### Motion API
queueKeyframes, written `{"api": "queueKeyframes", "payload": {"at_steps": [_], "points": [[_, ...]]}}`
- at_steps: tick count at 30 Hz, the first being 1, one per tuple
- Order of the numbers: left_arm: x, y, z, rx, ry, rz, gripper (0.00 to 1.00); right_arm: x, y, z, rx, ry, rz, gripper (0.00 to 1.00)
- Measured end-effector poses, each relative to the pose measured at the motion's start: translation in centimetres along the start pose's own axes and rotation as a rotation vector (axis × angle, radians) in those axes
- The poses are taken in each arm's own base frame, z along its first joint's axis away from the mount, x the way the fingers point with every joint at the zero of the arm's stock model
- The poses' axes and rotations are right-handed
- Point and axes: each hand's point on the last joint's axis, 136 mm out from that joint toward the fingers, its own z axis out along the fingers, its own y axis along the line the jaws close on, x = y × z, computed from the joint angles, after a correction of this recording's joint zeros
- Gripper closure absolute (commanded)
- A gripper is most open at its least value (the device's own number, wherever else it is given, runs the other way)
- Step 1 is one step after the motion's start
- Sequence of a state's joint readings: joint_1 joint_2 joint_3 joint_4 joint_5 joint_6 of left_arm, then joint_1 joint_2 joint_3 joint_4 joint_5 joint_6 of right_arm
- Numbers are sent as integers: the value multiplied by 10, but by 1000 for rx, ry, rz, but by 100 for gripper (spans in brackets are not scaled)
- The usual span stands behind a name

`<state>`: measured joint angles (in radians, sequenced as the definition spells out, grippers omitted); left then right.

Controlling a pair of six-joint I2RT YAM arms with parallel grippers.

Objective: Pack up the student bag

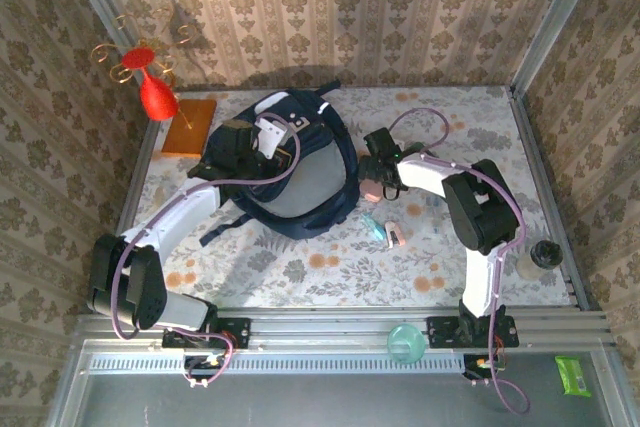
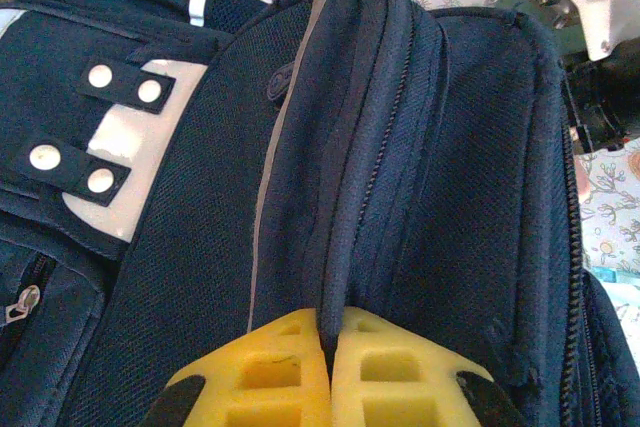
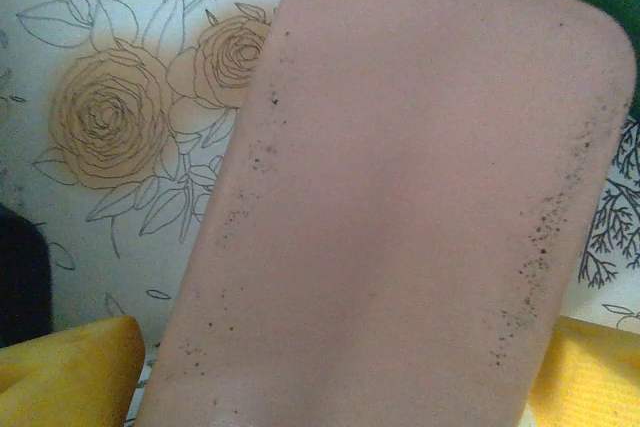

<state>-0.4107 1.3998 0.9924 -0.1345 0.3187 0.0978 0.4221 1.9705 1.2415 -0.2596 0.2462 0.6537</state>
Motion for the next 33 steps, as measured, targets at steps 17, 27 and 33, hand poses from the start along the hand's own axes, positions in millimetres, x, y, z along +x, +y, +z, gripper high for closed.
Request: {"api": "queueKeyframes", "payload": {"at_steps": [17, 27, 33], "points": [[1, 0, 1, 1, 3, 0, 100, -5, -22, -1, 4, -22, 21, 45], [1, 0, 1, 1, 5, -1, 100, -4, -26, -1, -3, -23, 29, 17], [3, -1, 3, 4, 11, -2, 100, -3, -26, -1, -6, -22, 38, 29]]}}
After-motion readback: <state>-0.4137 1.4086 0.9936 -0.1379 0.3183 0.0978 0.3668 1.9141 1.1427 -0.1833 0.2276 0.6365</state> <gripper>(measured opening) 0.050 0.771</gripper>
